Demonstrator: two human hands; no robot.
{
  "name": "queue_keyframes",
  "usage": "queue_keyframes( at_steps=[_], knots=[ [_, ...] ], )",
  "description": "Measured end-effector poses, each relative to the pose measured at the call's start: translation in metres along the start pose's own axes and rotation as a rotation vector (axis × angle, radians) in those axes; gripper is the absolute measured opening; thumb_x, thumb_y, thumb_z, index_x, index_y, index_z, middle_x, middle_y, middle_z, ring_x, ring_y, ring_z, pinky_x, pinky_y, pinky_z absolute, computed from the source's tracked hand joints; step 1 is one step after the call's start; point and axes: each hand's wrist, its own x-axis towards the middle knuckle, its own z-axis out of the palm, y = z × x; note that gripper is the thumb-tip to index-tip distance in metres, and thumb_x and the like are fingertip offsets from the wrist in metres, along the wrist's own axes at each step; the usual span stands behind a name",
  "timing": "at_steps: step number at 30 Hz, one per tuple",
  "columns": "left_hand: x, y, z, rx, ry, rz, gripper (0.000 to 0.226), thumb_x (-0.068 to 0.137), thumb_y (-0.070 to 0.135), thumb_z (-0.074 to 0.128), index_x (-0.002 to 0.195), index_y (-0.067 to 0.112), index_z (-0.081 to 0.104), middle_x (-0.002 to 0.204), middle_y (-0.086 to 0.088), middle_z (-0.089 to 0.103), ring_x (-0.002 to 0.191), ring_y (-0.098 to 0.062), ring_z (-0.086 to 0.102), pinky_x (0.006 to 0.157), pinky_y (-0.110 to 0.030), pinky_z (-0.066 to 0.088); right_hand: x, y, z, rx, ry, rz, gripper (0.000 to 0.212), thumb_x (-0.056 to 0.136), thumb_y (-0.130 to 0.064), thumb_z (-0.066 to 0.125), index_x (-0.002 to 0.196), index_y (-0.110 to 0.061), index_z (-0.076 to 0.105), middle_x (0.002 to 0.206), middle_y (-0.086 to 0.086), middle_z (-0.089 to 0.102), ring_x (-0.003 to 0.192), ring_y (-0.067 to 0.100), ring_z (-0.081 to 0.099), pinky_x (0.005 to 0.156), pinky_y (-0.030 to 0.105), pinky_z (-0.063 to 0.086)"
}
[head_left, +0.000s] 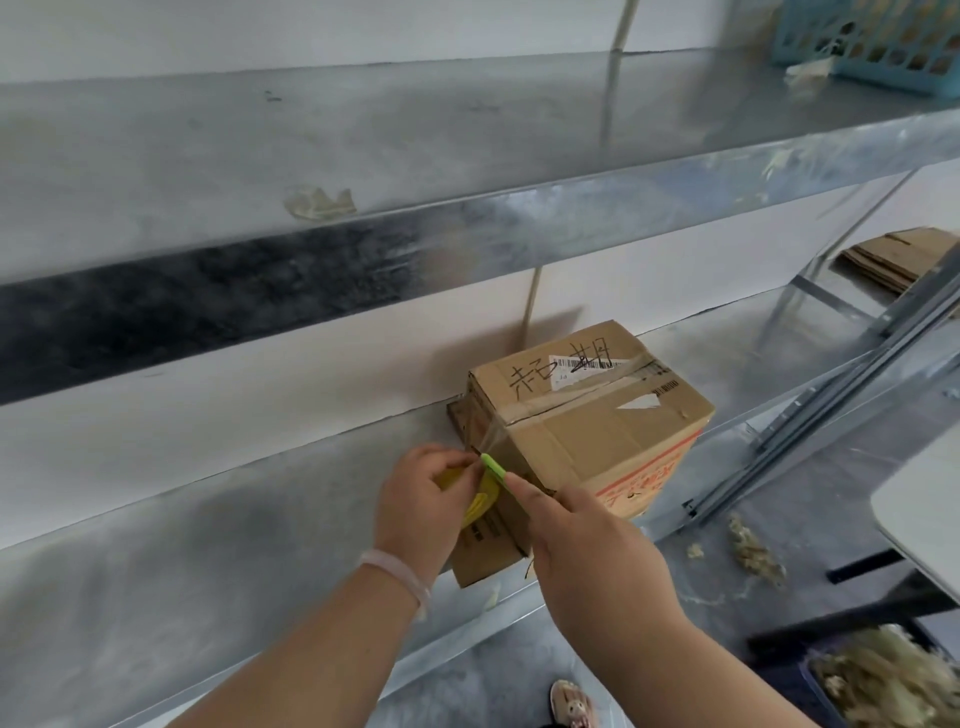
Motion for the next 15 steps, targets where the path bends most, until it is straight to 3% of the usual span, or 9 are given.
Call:
queue_keyframes(
  at_steps=[3,6,10,15],
  knots=[
    [0.0,0.0,0.0,0.001,0.005,0.014,0.016,0.085,0.041,0.066,0.097,0.032,0.072,0.099,0.016,0.058,0.09,0.007,0.048,0.072,-0.008,0.036,0.001,-0.001,-0.002,-0.044,0.016,0.026,0.062,0.103,-0.023,0.036,0.15,-0.05,0.007,0.105,-0.008,0.04,0.079,0.02,0.051,0.065,0.029,0.046],
    [0.001,0.001,0.0,0.002,0.01,0.016,0.018,0.085,0.04,0.065,0.096,0.028,0.072,0.099,0.015,0.055,0.09,0.007,0.047,0.069,-0.005,0.033,0.005,-0.002,-0.004,-0.105,0.012,0.022,0.064,0.103,-0.022,0.035,0.15,-0.051,0.002,0.1,-0.007,0.035,0.08,0.022,0.055,0.063,0.031,0.049],
    [0.004,0.005,0.001,0.045,0.014,0.02,0.015,0.087,0.039,0.064,0.093,0.027,0.07,0.098,0.016,0.047,0.087,0.013,0.041,0.064,-0.002,0.032,0.01,-0.003,-0.008,-0.204,-0.001,0.008,0.068,0.102,-0.018,0.034,0.15,-0.049,-0.002,0.096,-0.006,0.031,0.076,0.02,0.047,0.059,0.03,0.041],
    [0.01,0.005,0.0,0.056,-0.009,0.066,0.014,0.087,0.04,0.064,0.089,0.027,0.069,0.098,0.015,0.047,0.087,0.004,0.044,0.065,-0.006,0.032,0.011,-0.004,-0.009,-0.252,-0.026,-0.01,0.069,0.101,-0.015,0.035,0.152,-0.046,-0.001,0.096,-0.005,0.032,0.081,0.02,0.053,0.06,0.028,0.04]
  ],
)
